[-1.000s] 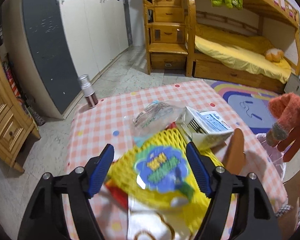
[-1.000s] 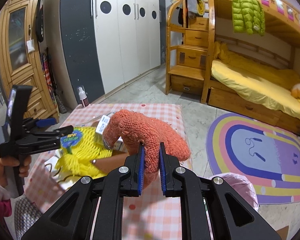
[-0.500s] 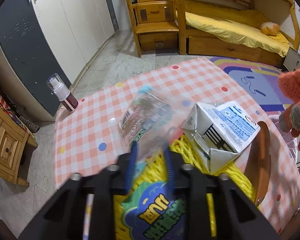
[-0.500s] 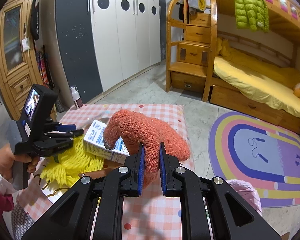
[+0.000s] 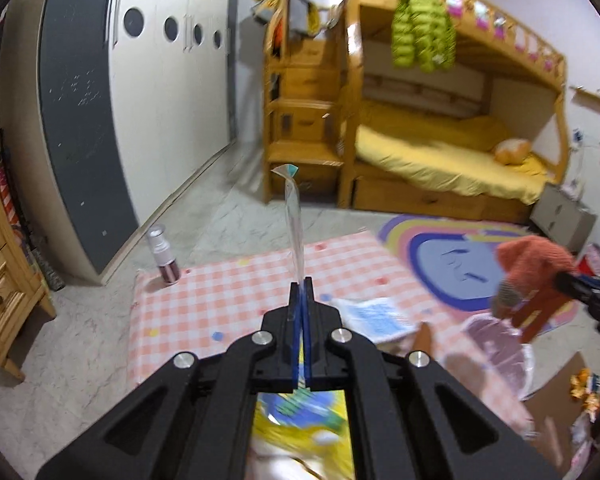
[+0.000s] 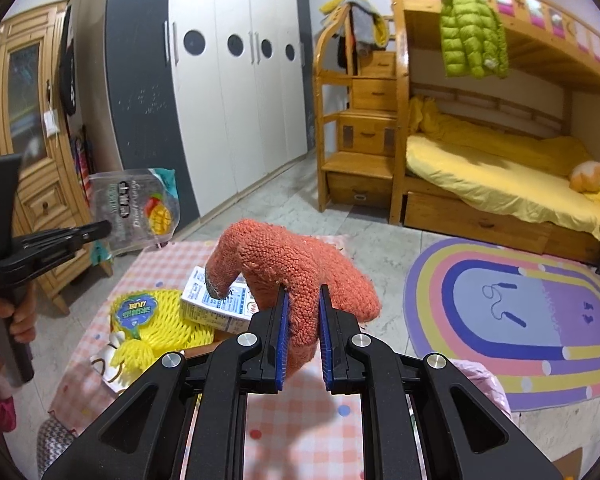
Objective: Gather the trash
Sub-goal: 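Carry the glove and snack bag over the pink bin with both tools, then open both tools over the bin and return them to the table, then reach for and grasp the brown leather sheath with the right tool, then lift the sheath with the right tool while the left tool grasps the white milk carton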
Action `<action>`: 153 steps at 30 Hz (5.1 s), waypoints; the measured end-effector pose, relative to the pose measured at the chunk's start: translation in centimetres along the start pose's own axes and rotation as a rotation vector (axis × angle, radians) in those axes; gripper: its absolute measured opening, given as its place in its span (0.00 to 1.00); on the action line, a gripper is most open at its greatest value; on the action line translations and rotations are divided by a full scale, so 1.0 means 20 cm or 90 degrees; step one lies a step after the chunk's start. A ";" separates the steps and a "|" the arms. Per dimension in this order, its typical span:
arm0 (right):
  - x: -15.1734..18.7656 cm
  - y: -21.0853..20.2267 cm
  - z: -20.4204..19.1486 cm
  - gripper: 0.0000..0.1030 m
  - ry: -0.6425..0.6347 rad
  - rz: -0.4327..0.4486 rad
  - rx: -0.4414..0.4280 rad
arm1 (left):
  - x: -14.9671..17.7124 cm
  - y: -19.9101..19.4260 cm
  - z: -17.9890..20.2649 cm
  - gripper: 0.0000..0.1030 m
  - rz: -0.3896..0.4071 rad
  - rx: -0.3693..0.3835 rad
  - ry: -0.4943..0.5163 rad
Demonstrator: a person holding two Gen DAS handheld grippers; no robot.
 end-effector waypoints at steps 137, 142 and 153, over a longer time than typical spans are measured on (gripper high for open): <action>0.58 0.55 -0.20 0.43 -0.018 -0.249 0.012 | 0.42 -0.01 0.09 0.72 -0.088 -0.060 -0.010; 0.48 0.47 -0.18 0.43 -0.010 -0.209 -0.003 | 0.35 0.12 0.18 0.91 -0.099 -0.040 0.007; 0.44 0.60 -0.10 0.43 -0.027 -0.241 0.042 | 0.31 0.41 0.28 0.61 -0.157 0.026 0.005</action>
Point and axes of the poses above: each gripper's, at about its wrist camera, not at the fingertips, and y roughly the way its jaws point, z to its right, x to its underside, the point moved 5 cm from there along y, roughly the way its jaws point
